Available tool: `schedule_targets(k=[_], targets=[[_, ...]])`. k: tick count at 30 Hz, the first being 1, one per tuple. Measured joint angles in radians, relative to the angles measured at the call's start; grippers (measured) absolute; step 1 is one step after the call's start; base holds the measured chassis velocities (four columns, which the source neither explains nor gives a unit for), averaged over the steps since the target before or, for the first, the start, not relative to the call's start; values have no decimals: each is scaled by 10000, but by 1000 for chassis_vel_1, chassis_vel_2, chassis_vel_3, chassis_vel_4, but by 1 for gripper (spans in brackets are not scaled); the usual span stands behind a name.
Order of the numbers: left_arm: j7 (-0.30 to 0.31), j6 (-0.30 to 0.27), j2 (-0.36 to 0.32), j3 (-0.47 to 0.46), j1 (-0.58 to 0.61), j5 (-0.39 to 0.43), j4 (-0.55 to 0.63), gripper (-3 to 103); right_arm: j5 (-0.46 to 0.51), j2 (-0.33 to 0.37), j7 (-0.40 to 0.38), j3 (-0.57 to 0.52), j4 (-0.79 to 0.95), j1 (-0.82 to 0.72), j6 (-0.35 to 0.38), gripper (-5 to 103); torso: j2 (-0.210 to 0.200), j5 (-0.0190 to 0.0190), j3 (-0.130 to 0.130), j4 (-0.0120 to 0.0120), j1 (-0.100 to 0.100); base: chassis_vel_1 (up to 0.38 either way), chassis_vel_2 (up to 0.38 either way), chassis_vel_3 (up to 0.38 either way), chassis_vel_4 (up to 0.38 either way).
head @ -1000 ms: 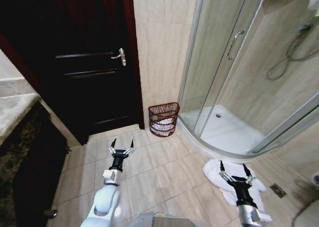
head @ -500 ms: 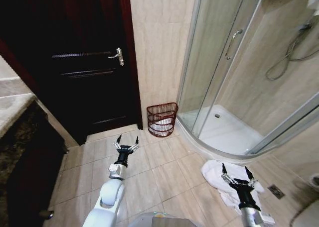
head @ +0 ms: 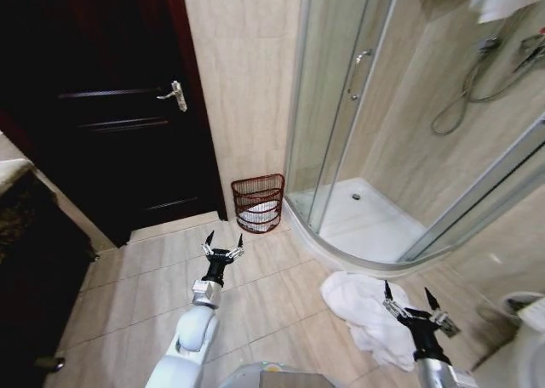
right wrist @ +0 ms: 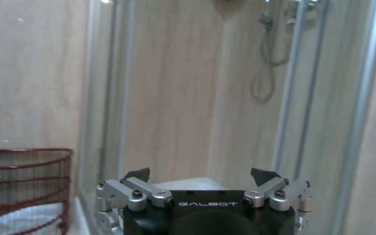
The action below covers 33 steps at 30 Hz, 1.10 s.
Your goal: Discard the used towel into the hamper.
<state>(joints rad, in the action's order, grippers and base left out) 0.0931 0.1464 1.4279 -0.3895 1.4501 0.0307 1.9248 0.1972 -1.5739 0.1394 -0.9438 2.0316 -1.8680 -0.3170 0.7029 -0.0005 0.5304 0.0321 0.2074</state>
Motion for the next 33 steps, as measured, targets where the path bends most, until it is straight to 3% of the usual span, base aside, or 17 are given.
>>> schedule_targets(k=[2, 33], targets=[[4, -97, 149, 115, -79, -218, -53, 100, 7, -6, -79, -56, 29, -59, -3, 100, 1, 13, -1, 2, -2, -154, -139, 158, 137], [-96, -183, -7, 184, -387, -542, -305, 100, 46, -173, -342, -51, 116, 40, 73, 100, 1, 5, -1, 3, -1, -42, -44, 25, 29]])
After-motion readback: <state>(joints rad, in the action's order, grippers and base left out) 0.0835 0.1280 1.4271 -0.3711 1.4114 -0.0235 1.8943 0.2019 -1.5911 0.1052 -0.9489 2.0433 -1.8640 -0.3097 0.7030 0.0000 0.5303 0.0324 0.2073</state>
